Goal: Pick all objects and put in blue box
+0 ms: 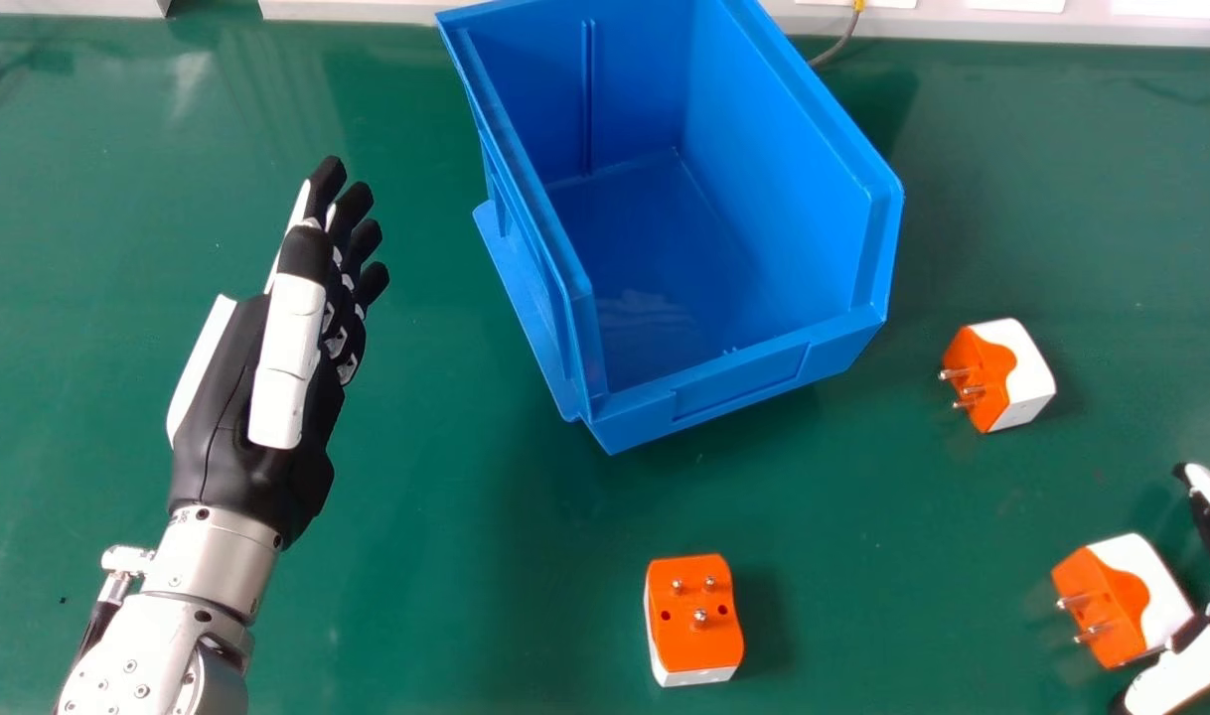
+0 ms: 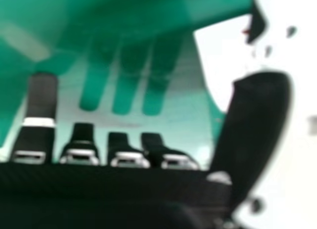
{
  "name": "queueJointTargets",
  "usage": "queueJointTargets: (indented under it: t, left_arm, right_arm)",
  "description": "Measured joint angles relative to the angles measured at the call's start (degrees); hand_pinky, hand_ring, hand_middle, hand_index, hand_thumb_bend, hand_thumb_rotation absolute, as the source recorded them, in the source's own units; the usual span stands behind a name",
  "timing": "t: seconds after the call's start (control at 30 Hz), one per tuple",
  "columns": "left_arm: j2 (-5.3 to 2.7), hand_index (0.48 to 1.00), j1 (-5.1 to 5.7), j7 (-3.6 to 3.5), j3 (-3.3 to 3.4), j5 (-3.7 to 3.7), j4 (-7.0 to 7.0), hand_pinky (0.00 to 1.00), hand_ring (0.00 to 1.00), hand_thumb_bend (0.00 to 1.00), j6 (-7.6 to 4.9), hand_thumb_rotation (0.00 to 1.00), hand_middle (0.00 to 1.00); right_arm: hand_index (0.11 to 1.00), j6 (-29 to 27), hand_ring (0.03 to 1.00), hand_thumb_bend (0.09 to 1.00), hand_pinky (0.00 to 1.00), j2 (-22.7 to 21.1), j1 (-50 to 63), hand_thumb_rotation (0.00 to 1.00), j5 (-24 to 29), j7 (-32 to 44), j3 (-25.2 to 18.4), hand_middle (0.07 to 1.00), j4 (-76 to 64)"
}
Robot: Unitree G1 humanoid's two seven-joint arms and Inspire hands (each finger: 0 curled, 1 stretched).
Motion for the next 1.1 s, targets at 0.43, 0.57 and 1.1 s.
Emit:
queueJointTargets:
  t: [0.43,0.57,1.1]
  left_arm:
    - [0.06,1.000,-0.25,-0.13,-0.02,0.26,1.20,1.00,1.00,0.86,-0.48,0.94,1.00]
    - [0.16,1.000,-0.25,-0.12,-0.05,0.47,1.20,1.00,1.00,0.87,-0.53,0.94,1.00]
    - [0.03,1.000,-0.86,0.04,-0.15,1.02,1.40,1.00,1.00,0.85,-0.57,0.96,1.00]
  right_arm:
    - [0.981,-3.84,0.982,0.938,0.88,-3.94,-3.93,0.09,6.17,-2.13,1.32,1.000,7.19]
    - [0.977,-3.55,0.980,0.929,0.87,-4.59,-4.20,0.08,6.80,-1.97,2.26,0.998,7.12]
    - [0.887,-2.90,0.883,0.880,0.74,-7.04,-2.82,0.06,4.76,-1.84,7.74,0.921,0.78]
